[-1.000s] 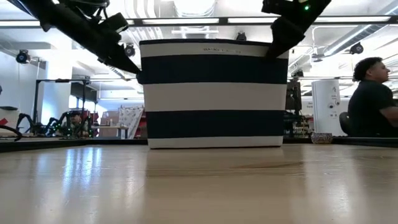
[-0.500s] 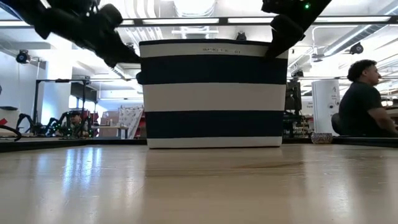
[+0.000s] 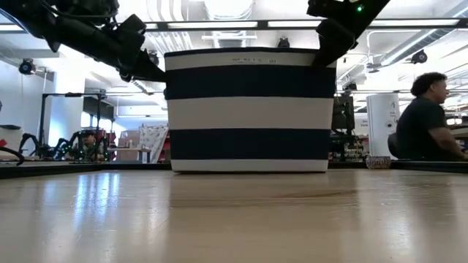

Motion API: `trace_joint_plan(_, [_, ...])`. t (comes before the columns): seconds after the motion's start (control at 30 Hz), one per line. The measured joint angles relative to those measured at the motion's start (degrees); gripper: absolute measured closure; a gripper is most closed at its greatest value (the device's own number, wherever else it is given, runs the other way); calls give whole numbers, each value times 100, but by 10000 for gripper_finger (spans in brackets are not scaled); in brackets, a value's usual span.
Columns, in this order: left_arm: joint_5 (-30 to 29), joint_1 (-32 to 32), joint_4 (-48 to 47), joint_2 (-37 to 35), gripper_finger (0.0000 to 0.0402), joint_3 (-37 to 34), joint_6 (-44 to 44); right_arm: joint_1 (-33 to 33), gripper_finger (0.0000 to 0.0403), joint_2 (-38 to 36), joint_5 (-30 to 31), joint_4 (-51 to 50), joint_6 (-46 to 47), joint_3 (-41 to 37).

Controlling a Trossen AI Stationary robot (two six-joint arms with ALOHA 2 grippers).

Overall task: Sort clothes
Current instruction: Move the blue laundry organizer to the top center of the table, then return to Home Position

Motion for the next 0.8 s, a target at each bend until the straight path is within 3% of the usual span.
trace_joint_plan(0.23, [68, 185, 18, -96, 401, -2, 139, -70, 403, 21, 106, 1, -164, -24])
trace_joint_plan(0.6, [1109, 182, -207, -1161, 401, -28, -139, 501, 403, -797, -32, -15, -427, -26])
trace_joint_plan(0.8, [1488, 176, -520, -1807, 401, -302, -75, 574, 403, -1319, -810, 415, -741, -471])
